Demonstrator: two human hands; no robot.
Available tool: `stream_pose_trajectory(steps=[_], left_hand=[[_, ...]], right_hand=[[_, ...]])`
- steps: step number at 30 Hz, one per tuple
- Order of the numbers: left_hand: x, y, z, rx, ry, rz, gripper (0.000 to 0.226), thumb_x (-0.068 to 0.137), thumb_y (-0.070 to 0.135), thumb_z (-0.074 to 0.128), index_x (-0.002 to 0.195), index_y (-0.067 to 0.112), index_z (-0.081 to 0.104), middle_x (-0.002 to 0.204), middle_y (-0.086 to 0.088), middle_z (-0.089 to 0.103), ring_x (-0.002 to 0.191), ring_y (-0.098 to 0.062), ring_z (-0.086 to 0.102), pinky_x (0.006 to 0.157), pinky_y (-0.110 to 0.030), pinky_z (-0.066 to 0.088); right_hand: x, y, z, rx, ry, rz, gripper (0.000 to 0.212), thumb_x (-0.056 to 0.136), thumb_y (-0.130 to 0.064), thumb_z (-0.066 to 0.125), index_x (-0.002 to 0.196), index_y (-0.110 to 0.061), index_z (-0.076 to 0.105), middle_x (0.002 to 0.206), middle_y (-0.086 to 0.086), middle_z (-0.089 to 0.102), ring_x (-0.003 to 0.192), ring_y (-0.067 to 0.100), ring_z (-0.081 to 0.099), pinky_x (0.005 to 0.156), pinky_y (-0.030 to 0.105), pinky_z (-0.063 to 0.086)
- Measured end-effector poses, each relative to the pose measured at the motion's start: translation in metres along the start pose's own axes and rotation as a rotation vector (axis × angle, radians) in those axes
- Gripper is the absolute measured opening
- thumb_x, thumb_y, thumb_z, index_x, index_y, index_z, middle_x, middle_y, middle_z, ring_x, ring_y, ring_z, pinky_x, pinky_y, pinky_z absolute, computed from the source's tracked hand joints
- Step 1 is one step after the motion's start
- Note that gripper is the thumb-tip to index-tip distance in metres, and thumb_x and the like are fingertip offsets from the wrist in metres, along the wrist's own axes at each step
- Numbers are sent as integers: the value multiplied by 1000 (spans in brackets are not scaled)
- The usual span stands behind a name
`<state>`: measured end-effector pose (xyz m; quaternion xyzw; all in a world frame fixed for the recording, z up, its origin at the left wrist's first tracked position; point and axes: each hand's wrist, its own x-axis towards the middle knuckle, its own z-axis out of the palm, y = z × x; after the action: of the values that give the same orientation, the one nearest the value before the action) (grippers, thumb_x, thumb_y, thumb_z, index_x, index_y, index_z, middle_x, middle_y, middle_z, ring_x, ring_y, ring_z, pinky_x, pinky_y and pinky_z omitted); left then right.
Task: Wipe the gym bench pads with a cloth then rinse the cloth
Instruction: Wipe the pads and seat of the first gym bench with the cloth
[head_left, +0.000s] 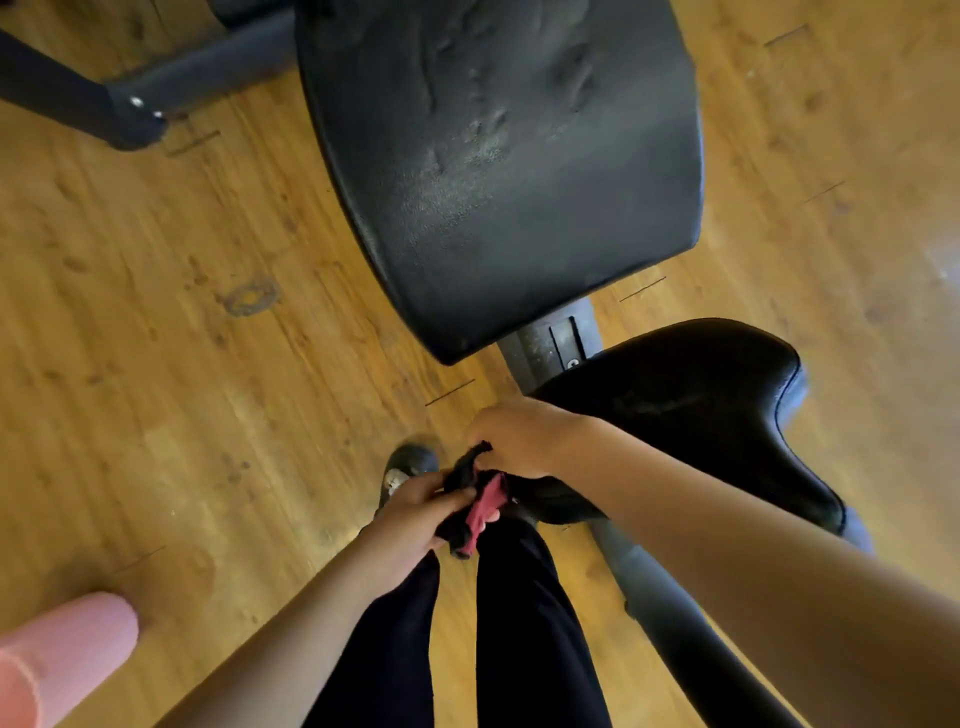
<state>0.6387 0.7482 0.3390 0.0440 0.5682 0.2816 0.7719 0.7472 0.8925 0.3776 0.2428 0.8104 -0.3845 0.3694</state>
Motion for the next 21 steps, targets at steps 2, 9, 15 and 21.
stream_pose_trajectory(steps=[2, 9, 15, 21], left_hand=[[-9, 17, -10, 24, 44, 15, 28, 84, 18, 65, 110, 8, 69, 106, -30, 66, 92, -31, 64, 83, -41, 46], [-23, 71, -30, 243, 46, 3, 49, 73, 28, 73, 114, 3, 65, 107, -17, 71, 99, -30, 69, 86, -37, 58], [7, 74, -12, 376, -47, -166, 25, 88, 22, 67, 108, 8, 65, 100, -14, 72, 91, -24, 70, 81, -36, 57], [52, 66, 12, 663, 63, -198, 9, 93, 5, 59, 100, 11, 63, 92, -10, 70, 80, -20, 68, 73, -30, 57]], right_hand=[[-20, -5, 8, 173, 191, 63, 34, 100, -28, 47, 131, -18, 56, 124, 1, 61, 112, 22, 57, 94, 33, 46], [-48, -62, 68, 1632, 577, 362, 13, 95, -26, 59, 92, -17, 67, 78, -2, 70, 67, 8, 66, 56, 16, 48], [-12, -79, 123, 2706, 715, 104, 38, 97, -19, 49, 123, 8, 56, 95, 19, 69, 75, 21, 68, 62, 27, 55], [12, -57, 135, 3026, 684, 223, 29, 100, -13, 41, 117, 1, 60, 106, 19, 71, 83, 24, 72, 68, 31, 60]])
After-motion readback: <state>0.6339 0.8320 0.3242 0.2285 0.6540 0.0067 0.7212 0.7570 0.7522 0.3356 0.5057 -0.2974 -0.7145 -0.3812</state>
